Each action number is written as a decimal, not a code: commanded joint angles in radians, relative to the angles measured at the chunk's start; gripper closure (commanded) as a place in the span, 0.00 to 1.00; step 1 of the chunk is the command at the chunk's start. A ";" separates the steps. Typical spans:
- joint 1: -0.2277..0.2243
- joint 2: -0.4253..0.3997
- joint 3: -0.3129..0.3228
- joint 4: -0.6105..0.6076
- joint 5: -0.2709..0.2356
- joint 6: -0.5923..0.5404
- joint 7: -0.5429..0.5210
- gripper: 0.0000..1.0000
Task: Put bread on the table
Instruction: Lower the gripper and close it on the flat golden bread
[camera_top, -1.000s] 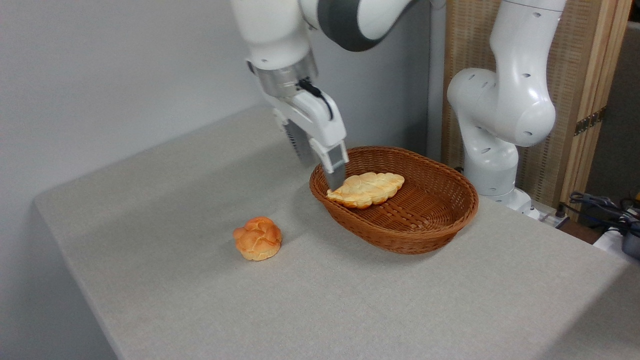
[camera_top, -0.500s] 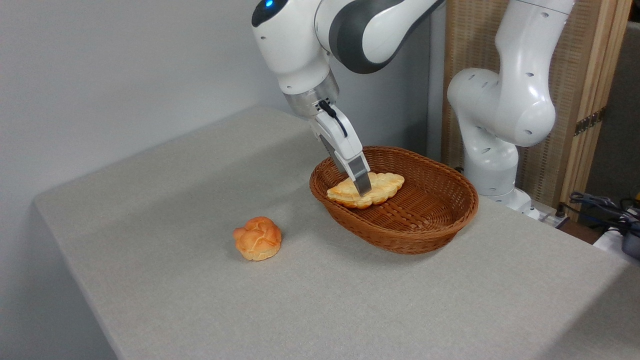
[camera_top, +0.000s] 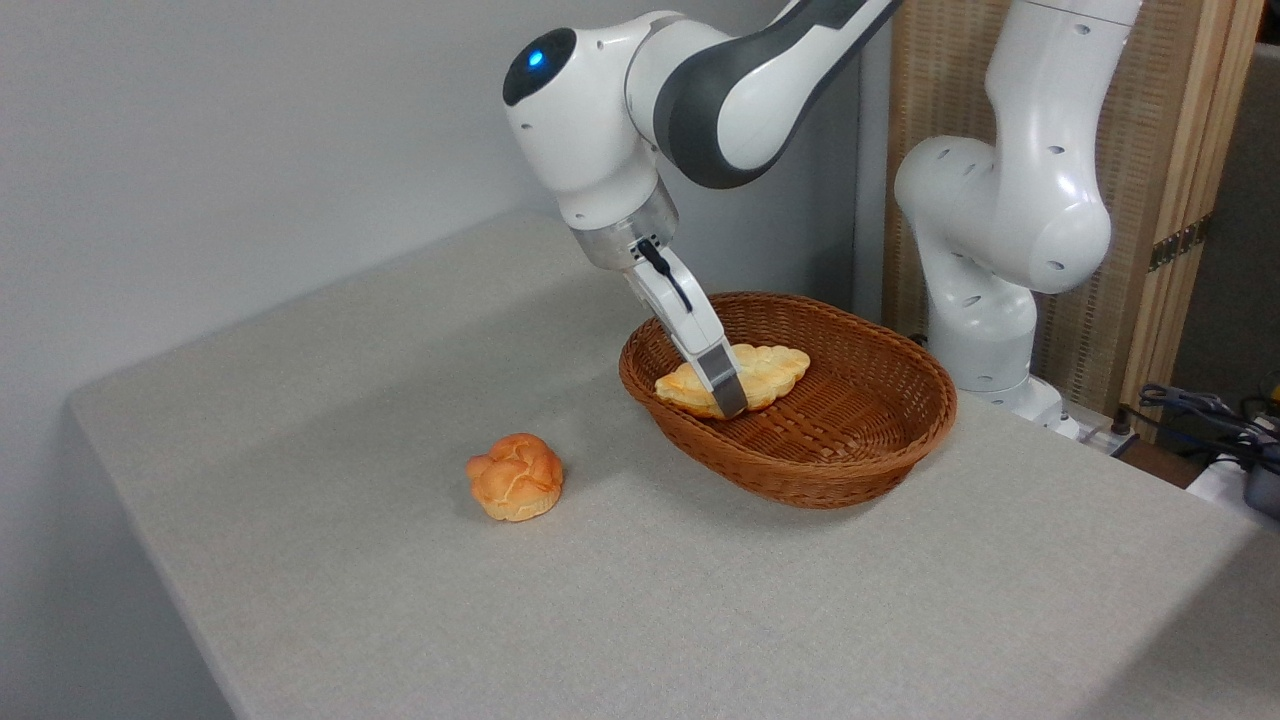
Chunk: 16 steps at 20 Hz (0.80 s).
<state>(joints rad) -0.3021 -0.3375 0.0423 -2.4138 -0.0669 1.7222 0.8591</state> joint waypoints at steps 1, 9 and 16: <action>0.006 0.012 -0.001 0.001 0.012 0.016 0.017 0.00; 0.006 0.015 -0.001 0.007 0.012 0.023 0.017 0.53; 0.006 0.006 0.001 0.012 0.012 0.016 0.017 0.54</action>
<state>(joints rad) -0.2999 -0.3256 0.0423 -2.4110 -0.0669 1.7364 0.8591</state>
